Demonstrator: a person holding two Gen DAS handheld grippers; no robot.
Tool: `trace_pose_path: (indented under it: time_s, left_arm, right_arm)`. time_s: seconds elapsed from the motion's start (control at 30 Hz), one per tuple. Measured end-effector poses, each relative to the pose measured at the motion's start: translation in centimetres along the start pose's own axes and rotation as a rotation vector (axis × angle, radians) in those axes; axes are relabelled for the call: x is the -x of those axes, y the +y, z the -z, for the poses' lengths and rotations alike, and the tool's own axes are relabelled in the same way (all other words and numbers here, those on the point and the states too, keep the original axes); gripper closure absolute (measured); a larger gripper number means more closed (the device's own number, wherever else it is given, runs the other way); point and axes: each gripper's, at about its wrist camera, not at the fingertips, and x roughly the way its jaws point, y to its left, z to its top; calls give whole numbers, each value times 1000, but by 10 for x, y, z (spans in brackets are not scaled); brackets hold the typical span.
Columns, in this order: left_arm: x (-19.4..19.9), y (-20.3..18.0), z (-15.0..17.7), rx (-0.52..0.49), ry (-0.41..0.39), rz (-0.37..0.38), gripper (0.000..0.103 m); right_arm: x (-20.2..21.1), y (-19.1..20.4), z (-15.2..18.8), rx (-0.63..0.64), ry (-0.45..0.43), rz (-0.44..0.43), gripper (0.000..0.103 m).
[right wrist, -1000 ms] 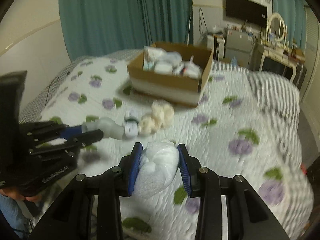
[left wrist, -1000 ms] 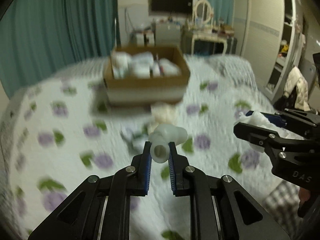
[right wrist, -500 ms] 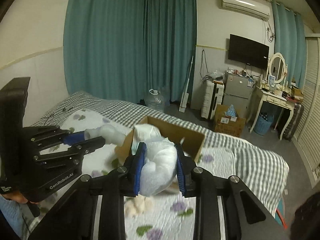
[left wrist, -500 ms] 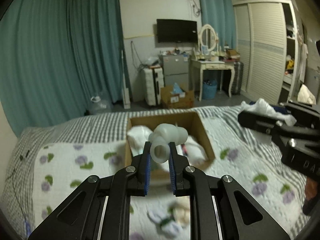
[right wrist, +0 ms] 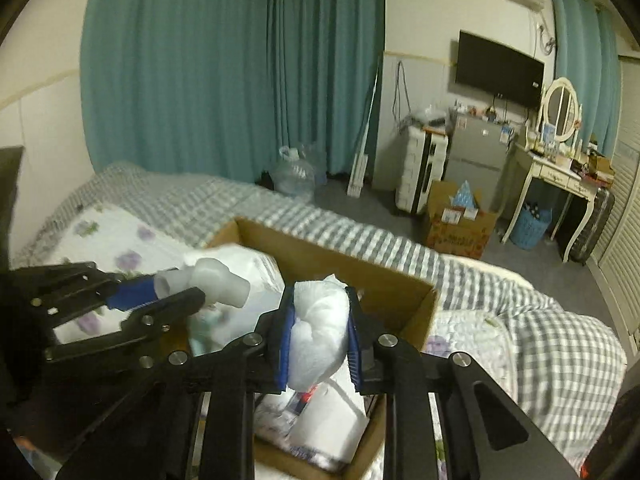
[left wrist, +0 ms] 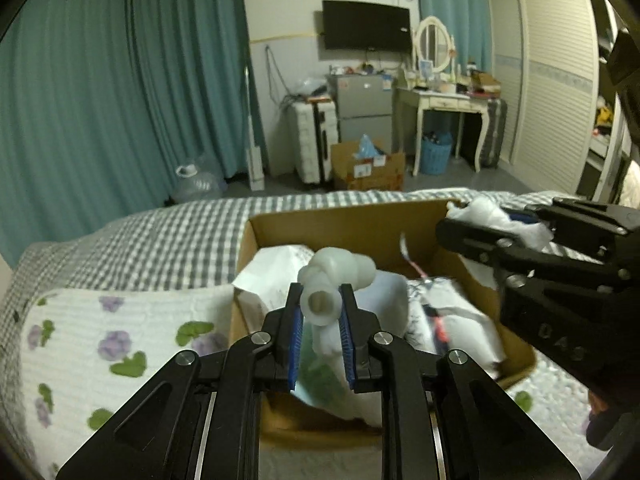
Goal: Organize soft objects
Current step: 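Carry both socks over the box and open both tools to drop them, then grasp the cream lace cloth with the right tool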
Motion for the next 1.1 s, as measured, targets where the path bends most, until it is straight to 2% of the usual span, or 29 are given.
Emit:
trace_pose_path:
  time_s: [0.13, 0.27, 0.3, 0.37, 0.4, 0.43, 0.5, 0.6, 0.67, 0.73, 0.87, 0.93, 0.97, 1.0, 1.03, 1.1]
  left_arm:
    - [-8, -1, 3, -19, 1, 4, 77]
    - [0, -8, 2, -53, -5, -29, 75]
    - [4, -9, 2, -59, -5, -36, 74]
    - [14, -9, 0, -59, -7, -58, 69]
    - [19, -9, -2, -58, -7, -63, 60]
    - [26, -9, -3, -55, -9, -70, 50]
    - [47, -8, -6, -39, -28, -77, 41]
    - [79, -5, -10, -13, -43, -55, 38]
    - [102, -5, -11, 7, -48, -53, 31]
    - [129, -2, -10, 32, -55, -55, 20]
    - [168, 1, -6, 45, -70, -68, 18]
    - [185, 2, -2, 44, -65, -88, 16]
    - [190, 2, -1, 45, -63, -98, 14]
    - [193, 3, 1, 45, -61, -112, 4]
    - [197, 3, 5, 49, -64, -133, 0]
    - [199, 5, 14, 56, -72, -139, 0]
  right_arm:
    - [-17, -11, 10, -32, -6, 5, 75]
    - [-14, -21, 8, -66, -7, -2, 53]
    - [-8, -23, 6, -68, -18, 1, 50]
    - [2, -27, 2, -83, -35, -4, 40]
    - [9, -28, 0, -90, -40, -5, 36]
    - [20, -30, -3, -103, -50, 4, 33]
    - [37, -30, -7, -104, -56, 6, 32]
    - [72, -27, -15, -87, -76, 35, 22]
    - [100, -22, -19, -63, -90, 54, 16]
    - [126, -18, -24, -40, -86, 73, 13]
    - [177, -8, -28, -9, -109, 105, 1]
    - [197, -1, -28, 0, -120, 115, 0]
    - [204, 2, -26, 3, -123, 116, 0]
    - [213, 6, -24, 10, -124, 114, 0]
    - [218, 9, -21, 15, -124, 115, 0]
    - [225, 17, -13, 34, -114, 120, 0]
